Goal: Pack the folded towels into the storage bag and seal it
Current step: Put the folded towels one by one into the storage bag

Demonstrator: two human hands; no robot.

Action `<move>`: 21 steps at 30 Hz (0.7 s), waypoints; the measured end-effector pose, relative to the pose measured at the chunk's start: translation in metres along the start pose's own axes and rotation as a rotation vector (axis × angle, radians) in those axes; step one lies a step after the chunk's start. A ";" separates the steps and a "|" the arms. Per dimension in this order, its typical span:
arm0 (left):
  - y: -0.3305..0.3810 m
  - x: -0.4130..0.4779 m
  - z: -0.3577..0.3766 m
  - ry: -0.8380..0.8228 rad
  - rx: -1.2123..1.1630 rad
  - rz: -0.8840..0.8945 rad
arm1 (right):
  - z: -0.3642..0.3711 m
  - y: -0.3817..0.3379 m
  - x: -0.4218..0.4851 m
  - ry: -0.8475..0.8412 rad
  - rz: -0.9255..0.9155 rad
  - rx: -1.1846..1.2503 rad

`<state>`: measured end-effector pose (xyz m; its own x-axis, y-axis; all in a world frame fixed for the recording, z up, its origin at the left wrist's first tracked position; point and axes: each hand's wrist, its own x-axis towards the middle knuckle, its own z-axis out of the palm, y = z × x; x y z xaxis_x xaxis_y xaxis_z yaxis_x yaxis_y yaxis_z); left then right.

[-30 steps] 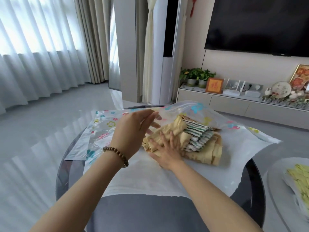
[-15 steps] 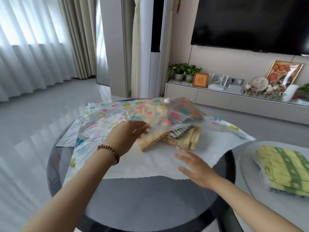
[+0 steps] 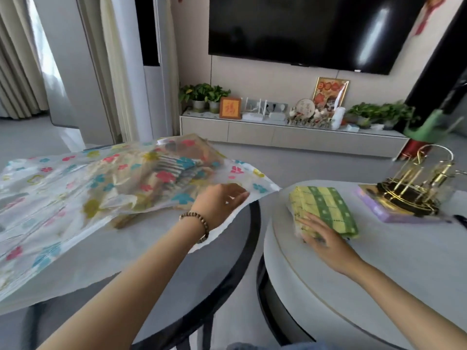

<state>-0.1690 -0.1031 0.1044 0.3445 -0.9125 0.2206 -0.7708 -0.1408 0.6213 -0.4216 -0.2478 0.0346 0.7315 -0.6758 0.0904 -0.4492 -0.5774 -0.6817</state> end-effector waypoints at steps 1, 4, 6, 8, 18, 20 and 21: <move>0.011 0.011 0.019 -0.040 -0.018 0.006 | -0.010 0.012 0.001 0.034 0.017 0.003; 0.030 0.035 0.067 -0.122 -0.076 -0.012 | -0.034 0.040 0.011 0.145 0.064 -0.006; 0.039 0.051 0.102 -0.185 -0.147 -0.042 | -0.048 0.060 0.017 0.170 0.108 -0.050; 0.046 0.066 0.134 -0.262 -0.251 -0.099 | -0.059 0.078 0.023 0.184 0.161 -0.090; 0.056 0.131 0.216 -0.384 -0.504 -0.414 | -0.084 0.122 0.082 0.207 0.591 0.350; 0.054 0.138 0.224 -0.396 -0.529 -0.464 | -0.081 0.126 0.093 0.170 0.638 0.404; 0.053 0.140 0.227 -0.403 -0.532 -0.477 | -0.080 0.126 0.098 0.175 0.662 0.408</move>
<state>-0.2832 -0.3254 -0.0021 0.2741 -0.8829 -0.3812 -0.1978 -0.4397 0.8761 -0.4481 -0.4235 0.0154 0.2719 -0.9016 -0.3365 -0.5138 0.1596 -0.8429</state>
